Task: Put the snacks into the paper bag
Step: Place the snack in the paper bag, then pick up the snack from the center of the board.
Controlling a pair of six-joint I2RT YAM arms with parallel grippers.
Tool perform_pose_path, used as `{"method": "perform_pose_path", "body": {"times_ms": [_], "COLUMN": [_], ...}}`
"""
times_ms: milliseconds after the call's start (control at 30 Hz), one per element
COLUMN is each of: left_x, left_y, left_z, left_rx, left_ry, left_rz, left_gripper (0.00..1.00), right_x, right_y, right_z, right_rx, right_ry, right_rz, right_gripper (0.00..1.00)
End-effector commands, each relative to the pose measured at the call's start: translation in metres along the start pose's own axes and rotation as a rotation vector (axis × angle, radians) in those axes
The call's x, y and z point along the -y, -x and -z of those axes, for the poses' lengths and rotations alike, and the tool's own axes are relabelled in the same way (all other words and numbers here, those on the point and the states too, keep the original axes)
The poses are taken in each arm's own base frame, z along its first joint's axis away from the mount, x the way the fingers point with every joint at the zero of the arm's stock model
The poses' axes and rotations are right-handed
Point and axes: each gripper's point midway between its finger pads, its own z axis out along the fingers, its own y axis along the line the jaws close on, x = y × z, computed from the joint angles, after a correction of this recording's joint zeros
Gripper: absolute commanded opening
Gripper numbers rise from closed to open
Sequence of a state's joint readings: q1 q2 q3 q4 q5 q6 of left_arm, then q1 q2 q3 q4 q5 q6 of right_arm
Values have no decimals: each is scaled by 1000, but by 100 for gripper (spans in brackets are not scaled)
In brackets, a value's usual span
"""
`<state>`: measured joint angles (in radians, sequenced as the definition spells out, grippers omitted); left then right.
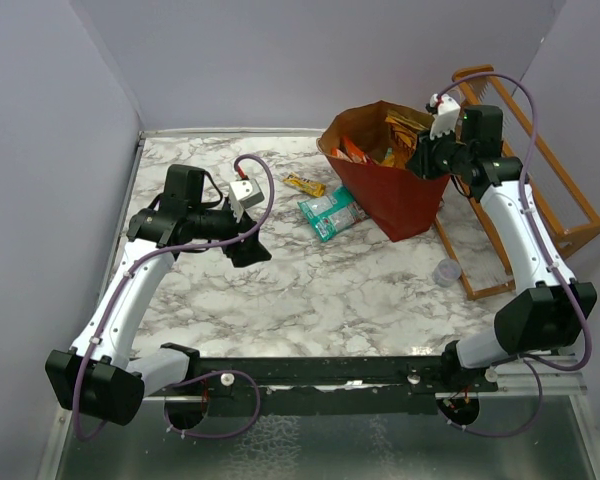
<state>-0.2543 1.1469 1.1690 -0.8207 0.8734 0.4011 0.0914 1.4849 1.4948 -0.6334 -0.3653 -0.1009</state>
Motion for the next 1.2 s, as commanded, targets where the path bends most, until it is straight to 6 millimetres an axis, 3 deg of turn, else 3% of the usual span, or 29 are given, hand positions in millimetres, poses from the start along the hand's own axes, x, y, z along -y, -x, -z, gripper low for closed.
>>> {"method": "perform_pose_path", "body": {"times_ms": [0,300,500,700,867,1167], "left_x": [-1,-12,-38,-68,-87,-115], "left_y": [3,1,3,4,3,-1], "left_z": [2,1,6,16,16,-20], "left_rx": [15,4,-2,3,-8,3], "left_ry": [10,60,185,329,397,328], "left_rz": [-9,1,25,55,57,151], "left_gripper": [79,79,79,80,85,90], "right_x": [-2,-12,-37,-68,-78,-95], "right_y": [14,29,40,40,34,23], "right_z": [8,23,40,57,65,81], "right_rx": [25,77,130,169,190,232], "right_ry": [11,51,167,325,361,416], "right_rz": [17,74,147,218,258,287], "right_gripper": [25,42,59,60,60,60]}}
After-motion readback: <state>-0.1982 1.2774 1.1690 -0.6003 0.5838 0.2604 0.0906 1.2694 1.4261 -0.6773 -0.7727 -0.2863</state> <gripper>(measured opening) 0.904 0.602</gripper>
